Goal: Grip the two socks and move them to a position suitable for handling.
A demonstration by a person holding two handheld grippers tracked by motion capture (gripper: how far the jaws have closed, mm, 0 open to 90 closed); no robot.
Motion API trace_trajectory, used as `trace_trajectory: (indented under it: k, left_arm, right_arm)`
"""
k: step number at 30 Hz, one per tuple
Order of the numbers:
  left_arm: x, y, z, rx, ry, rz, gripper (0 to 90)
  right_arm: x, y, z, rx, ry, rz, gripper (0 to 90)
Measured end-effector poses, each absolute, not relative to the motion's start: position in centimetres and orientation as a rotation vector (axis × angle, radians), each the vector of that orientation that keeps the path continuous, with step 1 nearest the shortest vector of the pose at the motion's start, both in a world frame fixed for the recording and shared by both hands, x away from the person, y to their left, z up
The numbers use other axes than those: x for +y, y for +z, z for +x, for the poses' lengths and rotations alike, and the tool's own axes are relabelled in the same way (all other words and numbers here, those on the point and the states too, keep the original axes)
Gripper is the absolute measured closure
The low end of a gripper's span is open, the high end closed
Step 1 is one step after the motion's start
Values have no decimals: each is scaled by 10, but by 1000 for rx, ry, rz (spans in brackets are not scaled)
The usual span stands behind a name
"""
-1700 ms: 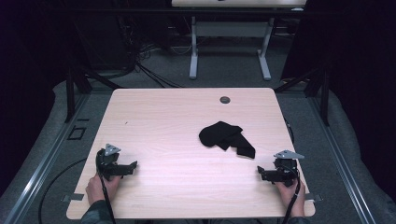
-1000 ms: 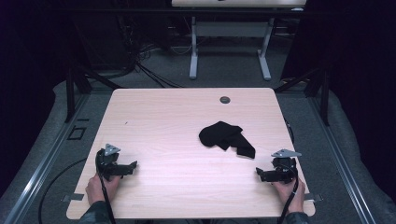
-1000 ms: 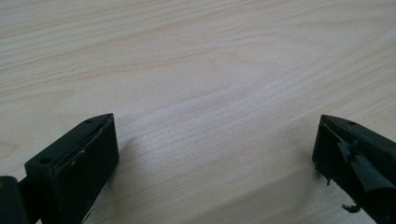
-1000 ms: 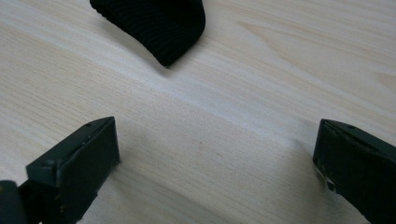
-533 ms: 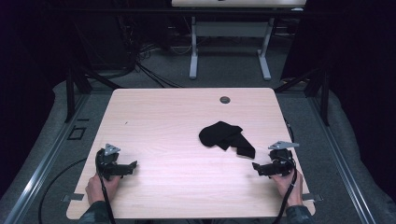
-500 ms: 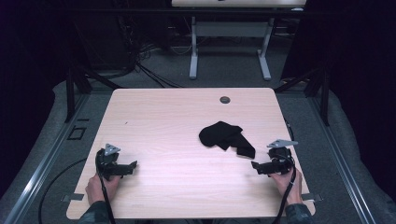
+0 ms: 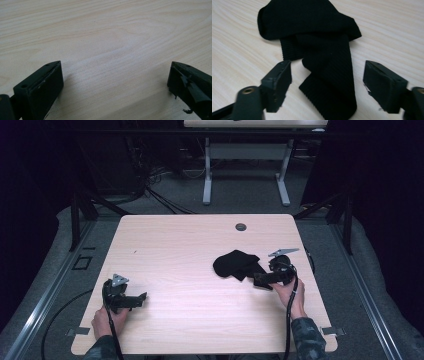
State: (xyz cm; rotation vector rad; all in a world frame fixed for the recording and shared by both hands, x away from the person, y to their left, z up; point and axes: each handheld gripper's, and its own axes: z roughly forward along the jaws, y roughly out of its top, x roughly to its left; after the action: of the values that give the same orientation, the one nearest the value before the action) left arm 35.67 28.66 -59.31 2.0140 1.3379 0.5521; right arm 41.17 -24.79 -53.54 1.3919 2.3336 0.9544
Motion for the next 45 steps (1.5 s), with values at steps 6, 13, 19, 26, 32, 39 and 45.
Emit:
trace_trajectory:
  k: [6,13,19,26,32,39,45]
  left_arm:
    - [287,-593,357,1337,553,2015,4]
    - [287,-593,357,1337,553,2015,4]
    - [287,-593,357,1337,552,2015,4]
    - [287,-593,357,1337,552,2015,4]
    - [287,-593,357,1337,553,2015,4]
    - [287,-593,357,1337,553,2015,4]
    - [287,-593,357,1337,552,2015,4]
  right_arm:
    - [-236,-549,433,2350,872,1456,376]
    - [-232,-556,437,2336,834,1487,574]
    - [-233,-559,436,2339,811,1488,734]
    - [-233,-554,432,2320,832,1472,824]
    - [-238,-544,426,2305,855,1458,830]
    - [-241,-525,416,2290,904,1412,833]
    - [-239,-504,403,2282,955,1346,834]
